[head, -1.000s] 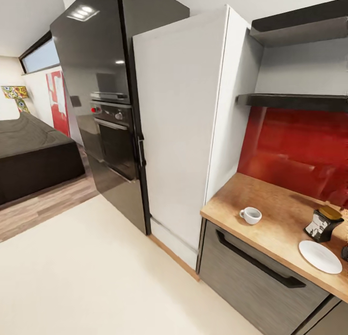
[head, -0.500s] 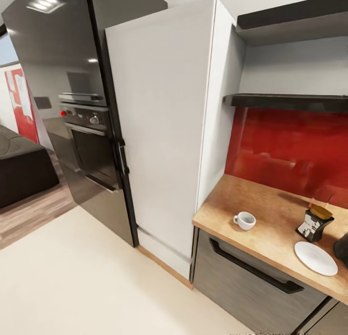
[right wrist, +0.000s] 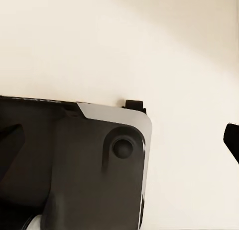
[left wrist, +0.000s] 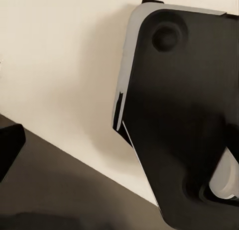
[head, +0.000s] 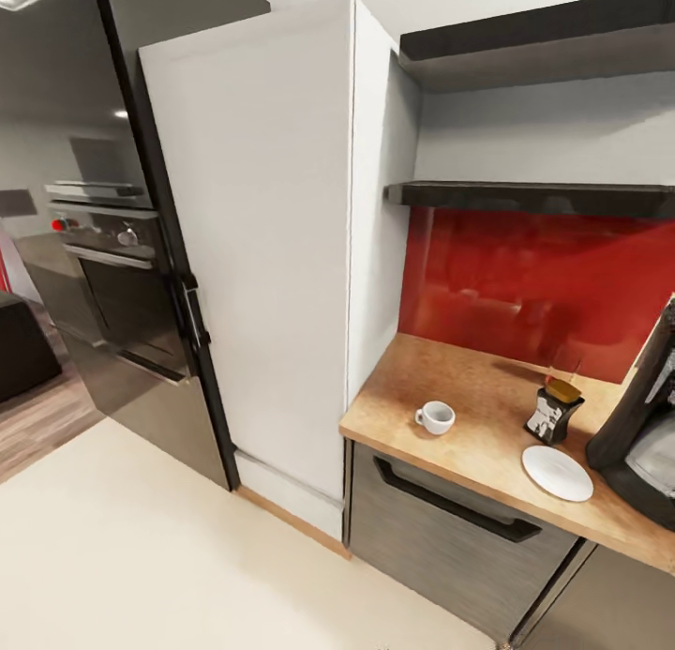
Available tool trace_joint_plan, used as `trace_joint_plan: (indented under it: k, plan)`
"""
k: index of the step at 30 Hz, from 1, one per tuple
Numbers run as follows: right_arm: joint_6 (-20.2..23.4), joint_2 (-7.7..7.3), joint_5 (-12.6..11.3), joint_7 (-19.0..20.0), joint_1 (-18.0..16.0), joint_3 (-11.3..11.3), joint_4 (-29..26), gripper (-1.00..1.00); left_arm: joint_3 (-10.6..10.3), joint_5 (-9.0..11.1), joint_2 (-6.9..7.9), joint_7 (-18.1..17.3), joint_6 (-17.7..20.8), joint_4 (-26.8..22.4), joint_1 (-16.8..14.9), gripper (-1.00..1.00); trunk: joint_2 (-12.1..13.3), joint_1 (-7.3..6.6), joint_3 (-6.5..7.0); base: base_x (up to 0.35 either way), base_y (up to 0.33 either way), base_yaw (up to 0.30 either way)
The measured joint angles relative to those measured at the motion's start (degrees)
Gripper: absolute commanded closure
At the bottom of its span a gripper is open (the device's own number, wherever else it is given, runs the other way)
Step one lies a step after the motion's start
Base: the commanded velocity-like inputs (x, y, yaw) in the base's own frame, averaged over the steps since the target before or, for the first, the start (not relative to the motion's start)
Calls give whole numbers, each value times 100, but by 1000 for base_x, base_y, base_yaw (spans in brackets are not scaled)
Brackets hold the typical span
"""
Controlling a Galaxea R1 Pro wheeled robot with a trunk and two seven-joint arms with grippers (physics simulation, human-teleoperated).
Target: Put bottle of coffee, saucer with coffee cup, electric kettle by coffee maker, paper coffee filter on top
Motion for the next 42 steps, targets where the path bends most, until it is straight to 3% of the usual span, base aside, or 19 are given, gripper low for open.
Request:
trace_joint_plan:
  k: [7, 18, 42]
  plan:
    - [0, 0, 0, 0, 0, 0, 0, -100, 0, 0, -6, 0, 3, 0, 0, -100, 0, 0, 0, 0, 27, -264]
    - [0, 0, 0, 1, 0, 0, 0, -100, 6, 1, 11, 0, 9, 2, 0, -100, -1, -1, 0, 0, 237, -264]
    - [0, 0, 0, -9, 0, 0, 0, -100, 1, 6, 21, 4, 0, 6, 0, -100, 0, 0, 0, 0, 6, -264]
